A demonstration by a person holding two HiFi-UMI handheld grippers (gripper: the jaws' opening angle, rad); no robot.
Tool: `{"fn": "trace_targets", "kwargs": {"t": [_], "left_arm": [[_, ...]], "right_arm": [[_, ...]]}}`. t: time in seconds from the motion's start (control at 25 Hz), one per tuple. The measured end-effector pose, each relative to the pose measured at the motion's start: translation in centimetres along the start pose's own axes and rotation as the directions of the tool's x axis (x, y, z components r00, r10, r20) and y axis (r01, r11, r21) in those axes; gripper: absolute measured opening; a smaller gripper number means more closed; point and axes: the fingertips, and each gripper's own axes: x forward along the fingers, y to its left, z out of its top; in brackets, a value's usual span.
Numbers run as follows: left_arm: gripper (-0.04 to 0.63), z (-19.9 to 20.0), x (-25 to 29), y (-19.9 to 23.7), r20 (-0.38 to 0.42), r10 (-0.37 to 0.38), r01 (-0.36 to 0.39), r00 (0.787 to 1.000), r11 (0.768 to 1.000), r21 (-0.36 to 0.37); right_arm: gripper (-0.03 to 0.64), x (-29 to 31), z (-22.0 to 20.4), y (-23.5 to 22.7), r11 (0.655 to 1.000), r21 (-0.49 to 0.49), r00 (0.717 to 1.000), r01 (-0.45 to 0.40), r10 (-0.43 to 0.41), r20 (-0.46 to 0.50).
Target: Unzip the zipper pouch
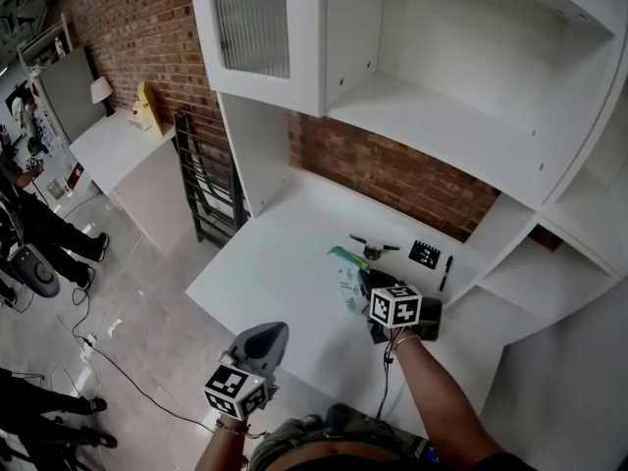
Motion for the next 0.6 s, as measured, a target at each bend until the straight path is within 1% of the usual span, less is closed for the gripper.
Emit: {"fn": "trace_targets", "kwargs": {"t": [0.32,0.6], "left_arm": [[0.002,-0.1,0.4,-0.2,-0.002,-0.012,0.012,1.000,1.000,-0.003],[0.002,-0.1,1.1,-0.8,-0.003,-0.031,0.031,1.000,0.999,-0.006]], "right_arm": [[0.008,-1.0,-3.2,-2.5,0.995,0.012,0.992,0.099,-0.098,-0.080],[0.011,-2.3,-5.6,-5.5,0.968,0.023,0.958,0.248,-0.242,-0.152]]}}
